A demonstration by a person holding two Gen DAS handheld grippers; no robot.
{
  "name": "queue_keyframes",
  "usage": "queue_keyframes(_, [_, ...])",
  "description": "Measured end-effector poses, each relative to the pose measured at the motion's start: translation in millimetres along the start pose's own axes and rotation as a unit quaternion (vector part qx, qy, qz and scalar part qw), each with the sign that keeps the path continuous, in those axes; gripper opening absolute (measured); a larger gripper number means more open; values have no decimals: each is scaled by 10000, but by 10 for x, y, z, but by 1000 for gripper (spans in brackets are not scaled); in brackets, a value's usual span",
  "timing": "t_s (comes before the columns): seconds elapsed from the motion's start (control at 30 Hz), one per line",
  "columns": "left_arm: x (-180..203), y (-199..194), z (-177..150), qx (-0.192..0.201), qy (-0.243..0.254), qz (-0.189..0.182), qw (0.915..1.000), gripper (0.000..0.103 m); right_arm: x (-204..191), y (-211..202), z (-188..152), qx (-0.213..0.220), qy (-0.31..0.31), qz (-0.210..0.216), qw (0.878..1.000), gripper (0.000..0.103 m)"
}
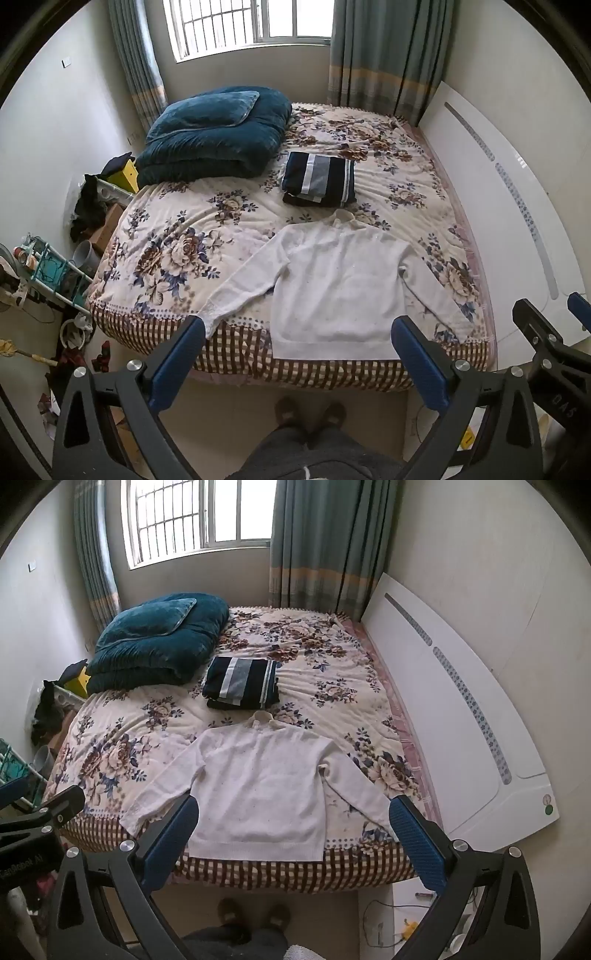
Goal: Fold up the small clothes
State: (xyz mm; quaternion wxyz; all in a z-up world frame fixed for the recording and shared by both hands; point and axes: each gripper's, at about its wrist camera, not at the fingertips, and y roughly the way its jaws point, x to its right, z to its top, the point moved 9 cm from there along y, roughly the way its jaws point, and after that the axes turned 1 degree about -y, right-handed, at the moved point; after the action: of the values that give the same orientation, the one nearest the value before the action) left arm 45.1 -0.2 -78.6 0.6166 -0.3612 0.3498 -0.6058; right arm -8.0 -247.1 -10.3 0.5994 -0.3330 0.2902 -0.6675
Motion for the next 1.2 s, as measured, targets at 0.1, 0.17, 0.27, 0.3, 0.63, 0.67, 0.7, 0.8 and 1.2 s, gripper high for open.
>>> queue_keyframes(0.1, [18,16,17,4,-1,9,10000,103,13,-2,3,-25,-24,-38,10000,103])
queue_keyframes(0.17, [1,-10,5,81,-26,-52,9999,103,14,-5,10,-18,-34,-37,10000,103])
queue_keyframes(0.27, [-7,-24,9,112,-34,-41,9999,103,13,-8,19,-9,-51,-31,10000,103])
queue_keyframes(0.3, [52,17,42,113,-22,-39,9999,103,14,-9,21,-7,-56,-29,10000,103])
queue_keyframes(0.63, [125,-57,126,138,-38,-53,9999,103,26,-39,30,-17,-33,-39,10000,103])
queue_keyframes(0.67, [125,-55,107,152,-24,-49,9999,103,27,-41,30,-12,-39,-43,10000,103])
queue_keyframes(0.7, [138,-60,117,150,-21,-51,9999,103,28,-43,31,-11,-35,-44,10000,103])
queue_keyframes(0.8, [114,-99,79,166,-23,-63,9998,103,27,-47,35,-7,-39,-40,10000,103])
queue_keyframes(1.2, [114,-103,64,195,-16,-93,9998,103,30,-73,48,15,-41,-51,10000,103])
